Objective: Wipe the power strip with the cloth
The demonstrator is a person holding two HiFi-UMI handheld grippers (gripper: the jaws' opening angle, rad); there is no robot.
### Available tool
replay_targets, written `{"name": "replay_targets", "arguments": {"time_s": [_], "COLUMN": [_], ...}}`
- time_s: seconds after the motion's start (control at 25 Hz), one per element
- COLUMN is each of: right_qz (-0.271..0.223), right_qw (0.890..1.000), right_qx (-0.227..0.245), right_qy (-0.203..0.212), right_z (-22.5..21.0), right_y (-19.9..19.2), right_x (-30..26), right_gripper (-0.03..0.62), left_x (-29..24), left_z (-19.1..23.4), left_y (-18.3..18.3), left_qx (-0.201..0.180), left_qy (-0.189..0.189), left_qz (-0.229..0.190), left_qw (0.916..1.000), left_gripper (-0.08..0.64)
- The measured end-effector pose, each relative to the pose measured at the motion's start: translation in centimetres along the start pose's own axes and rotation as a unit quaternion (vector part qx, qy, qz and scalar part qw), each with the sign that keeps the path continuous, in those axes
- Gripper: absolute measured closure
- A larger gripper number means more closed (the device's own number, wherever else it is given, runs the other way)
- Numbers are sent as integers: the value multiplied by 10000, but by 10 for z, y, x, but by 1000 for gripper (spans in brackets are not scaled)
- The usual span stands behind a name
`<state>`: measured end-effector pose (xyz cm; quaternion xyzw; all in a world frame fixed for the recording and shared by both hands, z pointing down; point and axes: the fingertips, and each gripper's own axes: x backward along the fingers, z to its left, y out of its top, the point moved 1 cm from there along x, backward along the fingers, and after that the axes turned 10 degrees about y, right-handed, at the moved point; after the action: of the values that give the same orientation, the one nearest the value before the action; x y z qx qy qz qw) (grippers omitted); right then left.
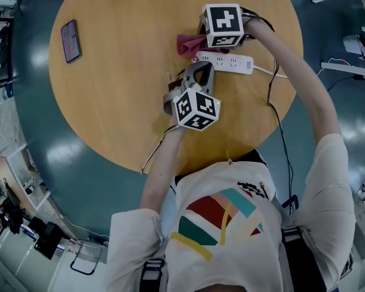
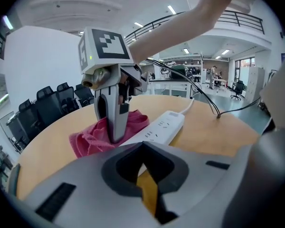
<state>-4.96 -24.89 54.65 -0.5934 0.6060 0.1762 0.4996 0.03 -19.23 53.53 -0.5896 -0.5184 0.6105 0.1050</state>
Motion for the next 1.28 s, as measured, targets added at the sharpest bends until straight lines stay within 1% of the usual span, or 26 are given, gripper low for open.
{"name": "replay_targets", "arguments": {"time_s": [0.24,0.32,0.56,0.68,0.76,0.84,1.0,1.16,1.28], "right_qz": [-29,-22,302,439,410,320,279,177,162], "right_qw": [9998,9998,9986,9974,9969,9963,9949,9933,9936], "right_qx": [37,18,-289,-482,-623,-766,-958,-1140,-1116], "right_qy": [169,198,331,292,253,230,153,75,-95], "right_z": [13,18,36,49,62,68,73,74,74], "right_y": [-2,-8,-55,-87,-111,-125,-141,-146,-148], "right_x": [0,2,9,17,22,23,23,19,23], "right_gripper": [553,552,552,553,553,552,554,553,552], "left_x": [0,1,2,3,3,4,0,1,2], "left_z": [0,0,0,-4,-14,-16,-12,-4,-3], "left_y": [2,2,-1,3,8,8,3,-5,-5], "left_qx": [50,42,45,53,36,22,15,57,6], "left_qy": [25,14,22,44,56,74,127,195,290], "left_qz": [24,20,23,18,24,38,96,166,278], "left_qw": [10000,10000,10000,10000,10000,10000,9999,9997,9992], "left_gripper": [518,518,518,518,518,518,518,518,518]}}
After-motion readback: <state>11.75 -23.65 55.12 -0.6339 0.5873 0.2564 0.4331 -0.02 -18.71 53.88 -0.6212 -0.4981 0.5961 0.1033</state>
